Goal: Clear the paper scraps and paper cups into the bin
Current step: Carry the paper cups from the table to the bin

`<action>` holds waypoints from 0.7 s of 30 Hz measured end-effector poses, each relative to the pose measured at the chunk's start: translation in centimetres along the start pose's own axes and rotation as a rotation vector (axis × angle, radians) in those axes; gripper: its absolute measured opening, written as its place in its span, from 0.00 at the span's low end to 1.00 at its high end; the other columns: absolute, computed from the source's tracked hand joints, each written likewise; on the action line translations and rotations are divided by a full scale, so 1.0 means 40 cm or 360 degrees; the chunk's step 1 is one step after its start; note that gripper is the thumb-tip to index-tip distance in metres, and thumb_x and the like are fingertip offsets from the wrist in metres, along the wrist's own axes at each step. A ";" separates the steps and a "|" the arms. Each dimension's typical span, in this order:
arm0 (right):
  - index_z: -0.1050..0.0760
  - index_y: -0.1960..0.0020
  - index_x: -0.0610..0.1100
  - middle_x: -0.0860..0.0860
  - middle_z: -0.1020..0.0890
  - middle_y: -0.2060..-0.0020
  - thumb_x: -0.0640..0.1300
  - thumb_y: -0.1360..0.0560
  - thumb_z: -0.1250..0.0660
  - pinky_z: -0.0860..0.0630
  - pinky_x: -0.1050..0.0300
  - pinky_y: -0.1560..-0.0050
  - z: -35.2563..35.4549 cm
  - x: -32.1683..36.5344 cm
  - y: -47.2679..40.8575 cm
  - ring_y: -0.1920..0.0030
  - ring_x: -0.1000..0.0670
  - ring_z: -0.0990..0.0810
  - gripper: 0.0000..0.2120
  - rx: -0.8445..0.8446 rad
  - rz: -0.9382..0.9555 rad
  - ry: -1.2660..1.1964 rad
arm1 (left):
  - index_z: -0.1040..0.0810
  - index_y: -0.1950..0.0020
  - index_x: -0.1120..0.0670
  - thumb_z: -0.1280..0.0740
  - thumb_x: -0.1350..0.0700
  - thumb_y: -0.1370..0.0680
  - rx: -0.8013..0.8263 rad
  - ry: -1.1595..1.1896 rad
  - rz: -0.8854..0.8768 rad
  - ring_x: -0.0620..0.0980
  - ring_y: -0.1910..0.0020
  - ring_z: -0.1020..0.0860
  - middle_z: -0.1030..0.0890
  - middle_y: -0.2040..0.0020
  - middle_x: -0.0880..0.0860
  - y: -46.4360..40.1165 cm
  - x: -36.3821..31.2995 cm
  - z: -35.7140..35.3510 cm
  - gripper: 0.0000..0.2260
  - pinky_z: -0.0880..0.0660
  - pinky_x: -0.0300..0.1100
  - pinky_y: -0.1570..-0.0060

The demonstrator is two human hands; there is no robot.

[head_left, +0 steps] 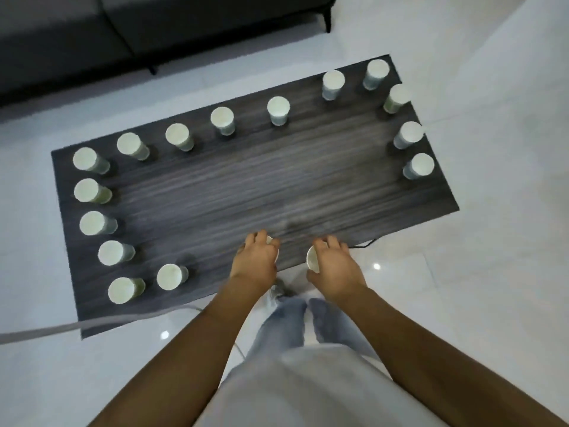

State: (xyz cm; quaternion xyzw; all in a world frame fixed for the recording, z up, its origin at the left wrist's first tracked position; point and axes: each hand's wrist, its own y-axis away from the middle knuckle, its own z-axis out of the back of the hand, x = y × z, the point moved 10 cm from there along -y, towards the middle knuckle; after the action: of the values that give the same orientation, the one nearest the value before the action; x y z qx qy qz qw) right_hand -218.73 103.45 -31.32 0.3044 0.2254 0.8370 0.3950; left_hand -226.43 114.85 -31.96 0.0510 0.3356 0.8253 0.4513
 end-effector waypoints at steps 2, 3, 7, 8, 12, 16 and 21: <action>0.36 0.31 0.46 0.47 0.33 0.33 0.49 0.25 0.32 0.27 0.50 0.37 0.044 -0.085 0.052 0.34 0.44 0.33 0.26 -0.0092 -0.0105 -0.0117 | 0.37 0.27 0.51 0.35 0.60 0.23 0.0028 -0.0079 -0.0120 0.56 0.29 0.41 0.39 0.28 0.55 -0.008 -0.102 0.023 0.25 0.33 0.51 0.34; 0.36 0.31 0.46 0.47 0.32 0.34 0.49 0.26 0.31 0.27 0.50 0.37 0.063 -0.128 0.080 0.35 0.45 0.33 0.26 -0.0139 -0.0156 -0.0167 | 0.36 0.27 0.52 0.35 0.60 0.23 0.0029 -0.0120 -0.0175 0.56 0.29 0.41 0.38 0.28 0.55 -0.010 -0.155 0.032 0.25 0.32 0.50 0.34; 0.34 0.31 0.47 0.48 0.32 0.34 0.50 0.26 0.31 0.26 0.50 0.40 0.128 -0.305 0.187 0.37 0.45 0.31 0.26 -0.0303 -0.0353 -0.0333 | 0.34 0.30 0.54 0.36 0.60 0.23 0.0045 -0.0205 -0.0392 0.55 0.32 0.38 0.35 0.32 0.54 -0.007 -0.377 0.038 0.21 0.30 0.49 0.39; 0.35 0.31 0.47 0.48 0.32 0.34 0.50 0.26 0.31 0.26 0.50 0.40 0.142 -0.352 0.214 0.37 0.45 0.31 0.26 -0.0334 -0.0398 -0.0370 | 0.33 0.32 0.54 0.36 0.60 0.23 0.0041 -0.0219 -0.0447 0.54 0.33 0.37 0.34 0.33 0.54 -0.003 -0.436 0.036 0.20 0.30 0.49 0.39; 0.36 0.29 0.48 0.48 0.32 0.33 0.49 0.27 0.31 0.26 0.51 0.42 0.178 -0.541 0.331 0.36 0.44 0.32 0.29 -0.0462 -0.0560 -0.0553 | 0.32 0.32 0.56 0.36 0.61 0.24 0.0032 -0.0299 -0.0637 0.54 0.30 0.38 0.35 0.30 0.54 0.020 -0.664 0.004 0.20 0.32 0.48 0.35; 0.36 0.29 0.48 0.49 0.33 0.34 0.48 0.27 0.32 0.26 0.50 0.42 0.178 -0.743 0.466 0.36 0.45 0.32 0.29 -0.0553 -0.0732 -0.0784 | 0.34 0.30 0.55 0.36 0.60 0.24 0.0047 -0.0347 -0.0742 0.53 0.30 0.39 0.35 0.30 0.54 0.060 -0.885 -0.060 0.23 0.32 0.47 0.35; 0.37 0.29 0.48 0.49 0.33 0.35 0.48 0.27 0.34 0.26 0.53 0.47 0.191 -1.005 0.642 0.38 0.45 0.32 0.28 -0.0655 -0.0835 -0.0804 | 0.34 0.30 0.55 0.35 0.58 0.24 0.0029 -0.0455 -0.0929 0.54 0.30 0.38 0.35 0.31 0.54 0.117 -1.199 -0.160 0.22 0.33 0.46 0.37</action>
State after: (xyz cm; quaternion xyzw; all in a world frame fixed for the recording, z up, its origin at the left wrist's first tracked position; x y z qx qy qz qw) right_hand -206.72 57.36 -23.32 0.3472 0.0194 0.6346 0.6902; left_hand -204.06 72.51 -23.61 0.0719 0.2766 0.6425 0.7110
